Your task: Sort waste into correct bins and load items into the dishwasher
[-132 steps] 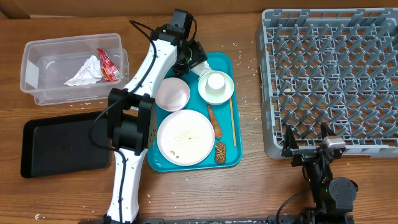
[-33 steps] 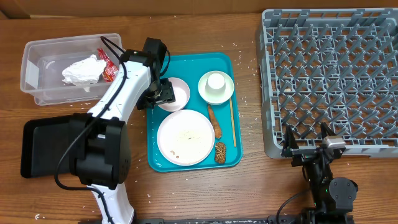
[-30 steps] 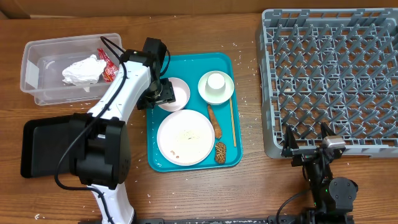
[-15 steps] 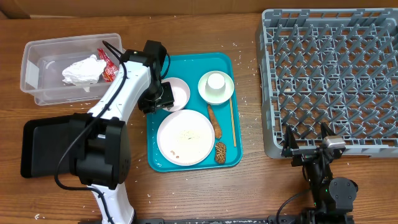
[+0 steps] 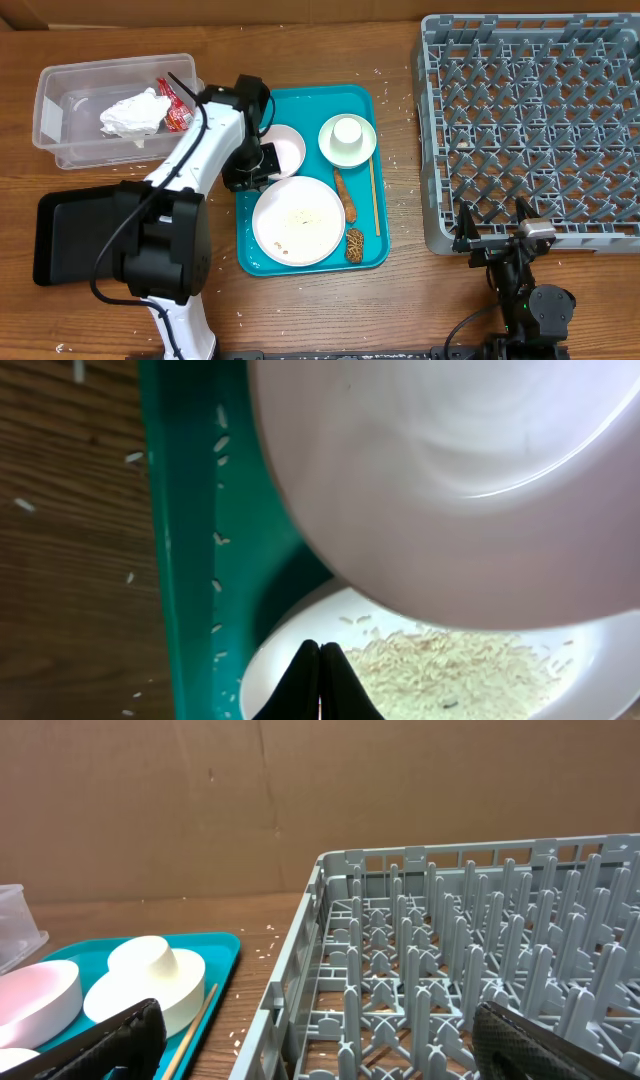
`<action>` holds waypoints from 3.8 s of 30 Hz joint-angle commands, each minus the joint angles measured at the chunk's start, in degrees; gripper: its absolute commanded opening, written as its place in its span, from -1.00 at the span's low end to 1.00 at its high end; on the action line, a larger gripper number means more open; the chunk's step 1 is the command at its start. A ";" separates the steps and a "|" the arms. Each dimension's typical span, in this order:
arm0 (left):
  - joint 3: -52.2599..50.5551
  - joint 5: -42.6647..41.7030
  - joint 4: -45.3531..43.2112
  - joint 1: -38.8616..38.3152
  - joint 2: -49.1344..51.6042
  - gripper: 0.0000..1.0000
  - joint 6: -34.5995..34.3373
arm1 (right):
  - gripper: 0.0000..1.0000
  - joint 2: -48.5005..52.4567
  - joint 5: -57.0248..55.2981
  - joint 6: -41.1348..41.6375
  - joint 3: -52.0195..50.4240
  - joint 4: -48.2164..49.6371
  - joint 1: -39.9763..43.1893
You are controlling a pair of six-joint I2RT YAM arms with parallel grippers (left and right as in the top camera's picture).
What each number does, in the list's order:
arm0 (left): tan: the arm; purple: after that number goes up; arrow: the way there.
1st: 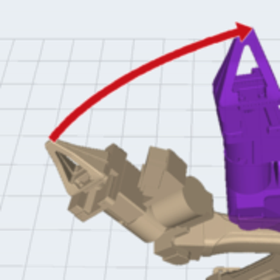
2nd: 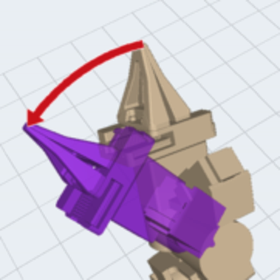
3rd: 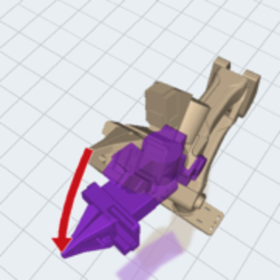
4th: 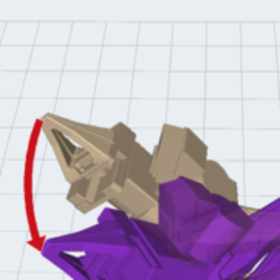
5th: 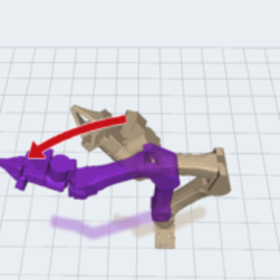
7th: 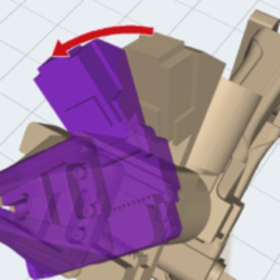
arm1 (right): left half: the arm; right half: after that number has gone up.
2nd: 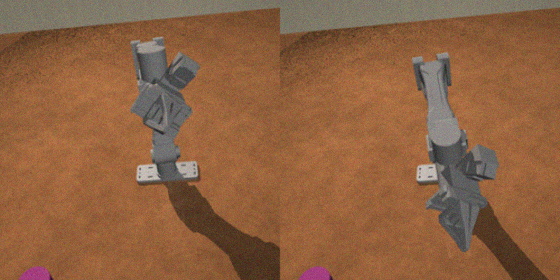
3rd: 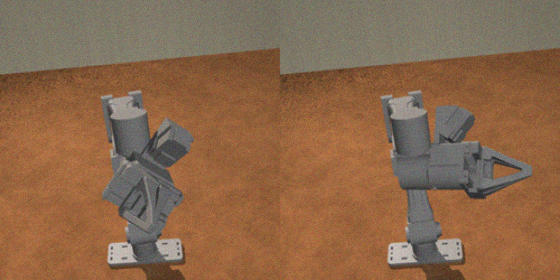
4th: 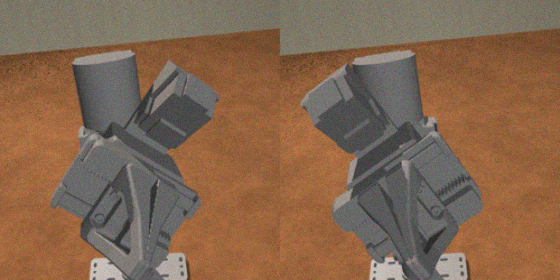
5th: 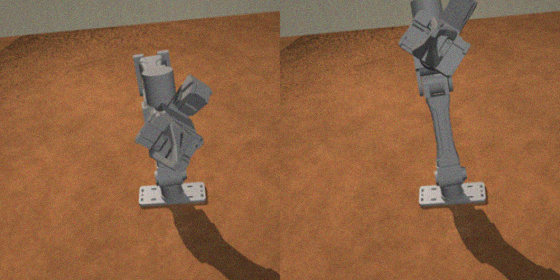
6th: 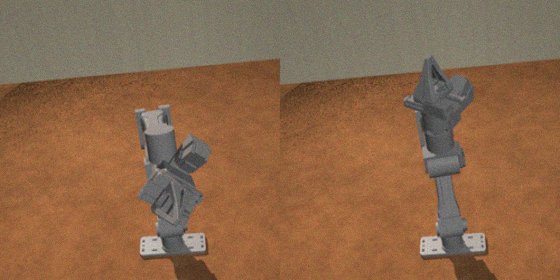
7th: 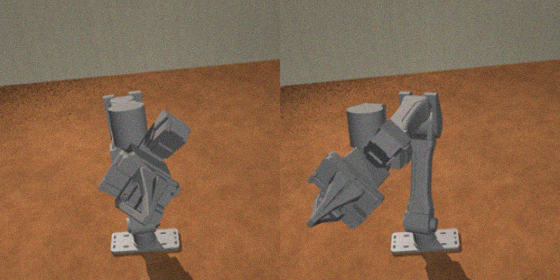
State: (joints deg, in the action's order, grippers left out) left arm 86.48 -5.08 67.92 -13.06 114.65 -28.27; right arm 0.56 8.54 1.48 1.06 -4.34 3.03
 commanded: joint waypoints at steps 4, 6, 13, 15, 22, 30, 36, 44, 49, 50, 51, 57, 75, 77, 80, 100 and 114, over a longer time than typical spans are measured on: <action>-3.50 0.61 -6.47 -0.57 0.09 -0.92 -1.55 | 1.00 0.04 -0.52 -0.22 -0.59 0.28 0.31; -3.50 1.18 -8.20 -0.57 0.09 -0.92 -1.55 | 1.00 0.04 -0.52 -0.22 -0.59 0.28 0.31; -3.52 1.49 -15.43 -0.57 0.09 -0.90 -1.33 | 1.00 0.04 -0.52 -0.22 -0.59 0.28 0.33; -3.52 2.19 -18.25 -0.57 0.09 -0.90 -1.33 | 1.00 0.04 -0.52 -0.22 -0.59 0.31 0.31; -2.21 3.34 -24.76 -0.35 -0.02 -0.74 -1.46 | 1.00 0.04 -0.52 -0.22 -0.59 0.28 0.31; 9.11 2.62 -5.64 -0.35 -1.14 -0.53 4.00 | 1.00 0.04 -0.52 -0.22 -0.59 0.28 0.33; 10.58 2.49 8.63 -0.46 -1.18 -0.13 7.37 | 1.00 0.04 -0.52 -0.22 -0.59 0.28 0.31; 3.04 -0.76 8.92 -0.46 -1.18 -0.06 8.66 | 1.00 0.04 -0.52 -0.22 -0.59 0.28 0.31; -0.52 -3.61 5.70 -0.48 -1.18 0.67 10.58 | 1.00 0.04 -0.52 -0.22 -0.59 0.28 0.31; -1.01 -3.37 5.33 -0.48 -1.18 0.73 10.56 | 1.00 0.04 -0.52 -0.22 -0.59 0.28 0.31; -1.38 -3.08 4.90 -0.48 -1.18 0.73 10.56 | 1.00 0.04 -0.52 -0.22 -0.59 0.28 0.33; -4.70 0.44 1.22 -0.46 -1.18 0.54 10.43 | 1.00 0.04 -0.52 -0.22 -0.59 0.28 0.31; -12.50 1.92 -10.82 -0.17 -1.18 -0.64 8.37 | 1.00 0.04 -0.52 -0.20 -0.59 0.28 0.31; -12.50 4.39 -11.45 0.37 -1.18 -0.64 6.67 | 1.00 0.04 -0.52 -0.22 -0.59 0.28 0.33; -12.44 7.78 -11.87 1.81 -1.18 -0.63 5.97 | 1.00 0.04 -0.52 -0.20 -0.59 0.28 0.33; 3.96 6.49 -5.88 10.19 -1.20 -0.17 7.69 | 1.00 0.04 -0.52 -0.22 -0.59 0.28 0.31; 8.35 -5.05 9.25 -3.50 -1.20 -0.15 11.93 | 1.00 0.04 -0.52 -0.22 -0.59 0.31 0.33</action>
State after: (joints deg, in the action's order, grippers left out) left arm 96.79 -7.57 76.29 -11.68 113.49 -17.93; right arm 0.64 8.54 1.45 1.06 -4.29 3.01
